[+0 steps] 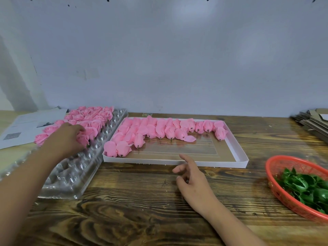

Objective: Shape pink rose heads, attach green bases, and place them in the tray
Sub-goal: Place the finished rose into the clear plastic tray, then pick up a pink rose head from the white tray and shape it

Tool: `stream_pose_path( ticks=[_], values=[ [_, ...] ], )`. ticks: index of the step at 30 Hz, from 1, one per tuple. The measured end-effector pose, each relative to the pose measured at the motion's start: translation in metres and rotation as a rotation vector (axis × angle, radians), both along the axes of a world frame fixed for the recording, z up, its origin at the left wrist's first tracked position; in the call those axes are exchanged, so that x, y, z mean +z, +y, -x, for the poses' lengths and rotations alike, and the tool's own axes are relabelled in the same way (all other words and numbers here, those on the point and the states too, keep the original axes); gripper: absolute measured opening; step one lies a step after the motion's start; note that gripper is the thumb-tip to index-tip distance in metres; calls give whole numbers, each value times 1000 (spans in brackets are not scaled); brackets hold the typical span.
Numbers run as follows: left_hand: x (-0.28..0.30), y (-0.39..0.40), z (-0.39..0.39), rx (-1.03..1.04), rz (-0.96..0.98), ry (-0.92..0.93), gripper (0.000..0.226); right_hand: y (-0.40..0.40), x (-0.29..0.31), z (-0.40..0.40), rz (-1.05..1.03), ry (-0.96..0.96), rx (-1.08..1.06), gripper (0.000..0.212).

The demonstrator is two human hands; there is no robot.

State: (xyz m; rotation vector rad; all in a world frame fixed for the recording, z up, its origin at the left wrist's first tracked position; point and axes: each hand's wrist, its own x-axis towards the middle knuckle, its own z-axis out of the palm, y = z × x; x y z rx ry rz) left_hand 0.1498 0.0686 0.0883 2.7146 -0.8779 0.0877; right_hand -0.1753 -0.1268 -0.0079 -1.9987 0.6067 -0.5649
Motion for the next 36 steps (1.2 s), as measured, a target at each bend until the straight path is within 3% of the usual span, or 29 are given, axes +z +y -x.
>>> stream_pose_path(
  ticks=[2, 6, 9, 14, 22, 28, 33, 36],
  values=[
    [2, -5, 10, -8, 37, -87, 51, 1, 1, 0, 8, -2, -1, 62],
    [-7, -24, 57, -174, 322, -181, 25, 0, 1, 1, 26, -4, -5, 56],
    [-25, -42, 102, -324, 447, -74, 13, 0, 2, 0, 25, -6, -10, 50],
    [-59, -74, 153, -431, 453, 167, 7, 0, 1, 0, 49, -46, -44, 51],
    [-88, -91, 173, -494, 538, 223, 30, 7, 2, 2, 109, -52, -52, 37],
    [-94, -89, 172, -546, 511, 264, 31, -25, 27, 3, 306, -126, -362, 21],
    [-90, -89, 172, -544, 517, 286, 31, -97, 48, -2, 331, 31, -531, 1],
    [-90, -88, 173, -533, 514, 297, 31, -131, 51, -9, 214, 99, -581, 23]
  ],
)
